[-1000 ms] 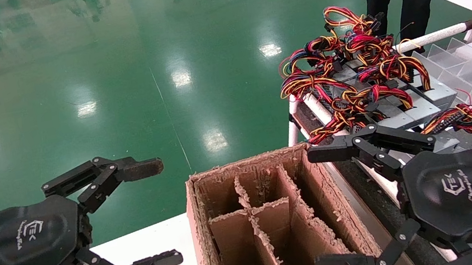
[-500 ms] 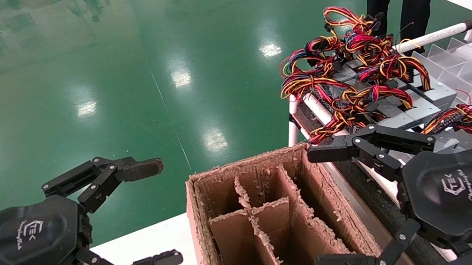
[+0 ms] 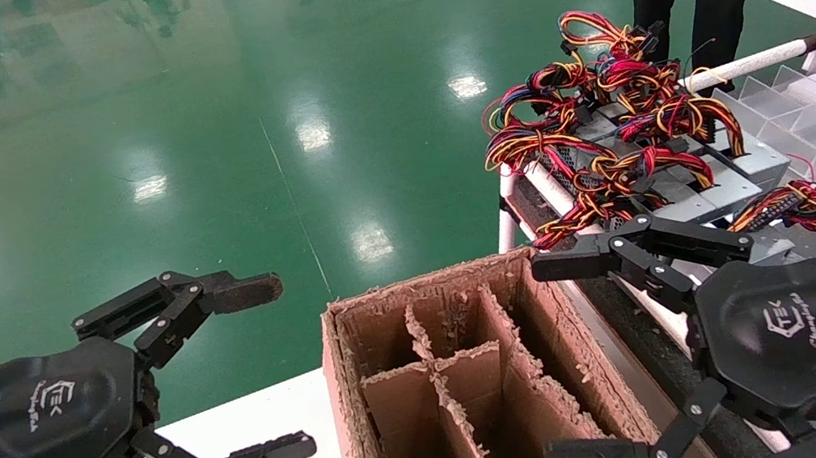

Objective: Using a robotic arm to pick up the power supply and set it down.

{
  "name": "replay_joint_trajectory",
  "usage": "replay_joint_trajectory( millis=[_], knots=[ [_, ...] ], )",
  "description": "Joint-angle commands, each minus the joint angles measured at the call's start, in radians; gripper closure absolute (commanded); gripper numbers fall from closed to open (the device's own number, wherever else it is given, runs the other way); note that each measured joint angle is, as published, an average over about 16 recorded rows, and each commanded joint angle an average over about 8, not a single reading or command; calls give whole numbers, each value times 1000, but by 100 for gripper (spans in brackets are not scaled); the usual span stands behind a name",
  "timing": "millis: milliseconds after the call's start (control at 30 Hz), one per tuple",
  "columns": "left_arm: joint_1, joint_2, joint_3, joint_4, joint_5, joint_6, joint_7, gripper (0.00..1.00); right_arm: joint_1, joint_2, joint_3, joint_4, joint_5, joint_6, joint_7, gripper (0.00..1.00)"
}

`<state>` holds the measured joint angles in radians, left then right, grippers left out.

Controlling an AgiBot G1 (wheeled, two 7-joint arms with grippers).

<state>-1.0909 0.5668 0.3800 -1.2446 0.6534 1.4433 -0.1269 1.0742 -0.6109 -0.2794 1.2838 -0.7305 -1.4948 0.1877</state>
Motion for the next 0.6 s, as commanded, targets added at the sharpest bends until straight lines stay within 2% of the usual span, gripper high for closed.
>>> replay_joint_trajectory(
  millis=[33, 600],
  knots=[
    [0, 0, 0, 0, 0, 0, 0, 0, 0, 0, 0, 0, 0, 0, 0, 0],
    [0, 0, 0, 0, 0, 0, 0, 0, 0, 0, 0, 0, 0, 0, 0, 0]
  ],
)
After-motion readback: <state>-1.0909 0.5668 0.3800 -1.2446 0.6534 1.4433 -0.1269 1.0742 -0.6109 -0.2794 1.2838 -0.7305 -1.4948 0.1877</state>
